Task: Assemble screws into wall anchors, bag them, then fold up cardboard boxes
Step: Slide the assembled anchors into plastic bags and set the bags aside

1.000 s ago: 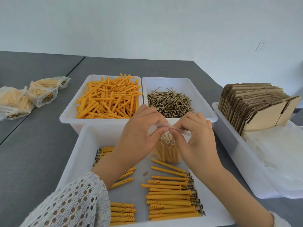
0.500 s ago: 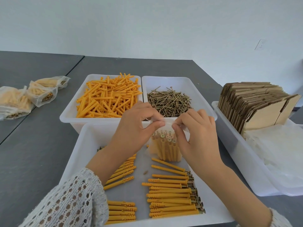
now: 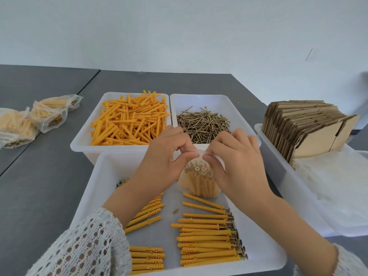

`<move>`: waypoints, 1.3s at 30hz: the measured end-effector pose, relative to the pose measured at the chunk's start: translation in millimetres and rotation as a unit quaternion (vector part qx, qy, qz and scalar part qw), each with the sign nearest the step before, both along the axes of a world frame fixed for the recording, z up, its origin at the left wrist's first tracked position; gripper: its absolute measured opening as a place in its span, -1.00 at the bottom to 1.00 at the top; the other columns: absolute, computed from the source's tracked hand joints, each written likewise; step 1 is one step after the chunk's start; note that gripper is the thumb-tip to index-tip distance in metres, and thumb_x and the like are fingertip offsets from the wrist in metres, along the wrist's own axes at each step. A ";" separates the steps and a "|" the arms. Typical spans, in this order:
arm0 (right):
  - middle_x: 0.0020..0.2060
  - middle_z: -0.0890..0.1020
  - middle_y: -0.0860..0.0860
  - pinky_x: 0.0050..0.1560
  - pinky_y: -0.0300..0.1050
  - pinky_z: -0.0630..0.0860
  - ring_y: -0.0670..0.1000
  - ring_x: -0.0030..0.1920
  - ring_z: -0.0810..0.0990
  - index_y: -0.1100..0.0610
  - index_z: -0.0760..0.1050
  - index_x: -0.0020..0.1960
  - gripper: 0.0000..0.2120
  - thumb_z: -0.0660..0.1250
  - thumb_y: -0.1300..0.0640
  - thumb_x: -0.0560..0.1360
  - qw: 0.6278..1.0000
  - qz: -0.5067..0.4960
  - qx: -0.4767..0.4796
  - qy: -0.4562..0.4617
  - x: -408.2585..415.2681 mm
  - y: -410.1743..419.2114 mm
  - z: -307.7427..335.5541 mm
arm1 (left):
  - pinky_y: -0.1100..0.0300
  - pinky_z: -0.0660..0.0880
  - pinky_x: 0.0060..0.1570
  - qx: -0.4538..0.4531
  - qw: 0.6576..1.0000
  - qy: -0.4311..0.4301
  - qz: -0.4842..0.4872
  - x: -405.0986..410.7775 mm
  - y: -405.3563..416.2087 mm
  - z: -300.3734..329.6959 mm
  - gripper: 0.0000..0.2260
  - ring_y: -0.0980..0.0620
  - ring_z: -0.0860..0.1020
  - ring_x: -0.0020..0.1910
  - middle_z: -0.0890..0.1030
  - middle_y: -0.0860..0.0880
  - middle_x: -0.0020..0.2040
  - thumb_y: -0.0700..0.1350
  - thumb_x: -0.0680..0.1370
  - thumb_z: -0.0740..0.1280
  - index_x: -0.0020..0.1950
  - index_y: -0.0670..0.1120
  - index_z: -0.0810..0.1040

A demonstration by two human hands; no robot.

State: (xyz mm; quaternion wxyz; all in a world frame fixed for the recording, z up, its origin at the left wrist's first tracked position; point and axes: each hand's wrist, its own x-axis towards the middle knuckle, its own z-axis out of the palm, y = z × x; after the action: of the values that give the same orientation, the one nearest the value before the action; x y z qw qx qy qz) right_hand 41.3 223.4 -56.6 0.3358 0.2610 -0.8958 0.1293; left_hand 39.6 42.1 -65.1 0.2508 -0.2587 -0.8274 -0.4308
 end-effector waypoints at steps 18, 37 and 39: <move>-0.30 0.34 -0.13 -0.22 -0.04 0.33 -0.02 -0.24 0.30 0.07 0.37 -0.30 -0.65 0.25 -0.08 0.59 1.000 -0.022 0.018 0.000 2.2 42.0 -5.5 | 0.14 0.38 -0.05 0.004 1.000 -0.031 -0.001 -1.0 -1.1 1.9 -0.83 0.07 0.42 -0.18 0.49 0.03 -0.27 -0.06 0.53 0.39 -0.22 -0.09 0.55; 0.06 0.62 -0.03 0.01 -0.30 0.58 -0.17 0.00 0.64 -0.16 -0.12 0.46 0.06 0.62 0.09 0.31 0.806 0.093 -0.356 -0.464 8.8 -26.2 -10.0 | 0.01 0.65 -0.09 0.618 0.660 -0.380 -0.194 -4.0 5.0 5.5 -0.73 -0.08 0.67 0.02 0.64 -0.22 0.08 -0.10 0.51 0.32 0.08 -0.25 0.65; -0.01 0.64 0.02 -0.19 -0.39 0.56 -0.19 -0.13 0.65 -0.18 -0.01 0.36 -0.10 0.59 0.13 0.34 0.805 0.071 -0.361 -0.466 1.7 -31.0 -5.2 | -0.02 0.64 0.01 0.631 0.660 -0.367 -0.177 -7.4 4.0 6.9 -0.71 -0.07 0.65 0.08 0.62 -0.20 0.10 -0.10 0.50 0.32 0.14 -0.25 0.59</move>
State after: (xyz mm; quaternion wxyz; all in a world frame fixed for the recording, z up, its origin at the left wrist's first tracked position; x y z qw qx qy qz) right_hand 43.0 192.4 -61.8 -0.0617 0.0922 -0.8119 0.5732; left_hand 32.2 46.1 -58.2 -0.0510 -0.0011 -0.3200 -0.9460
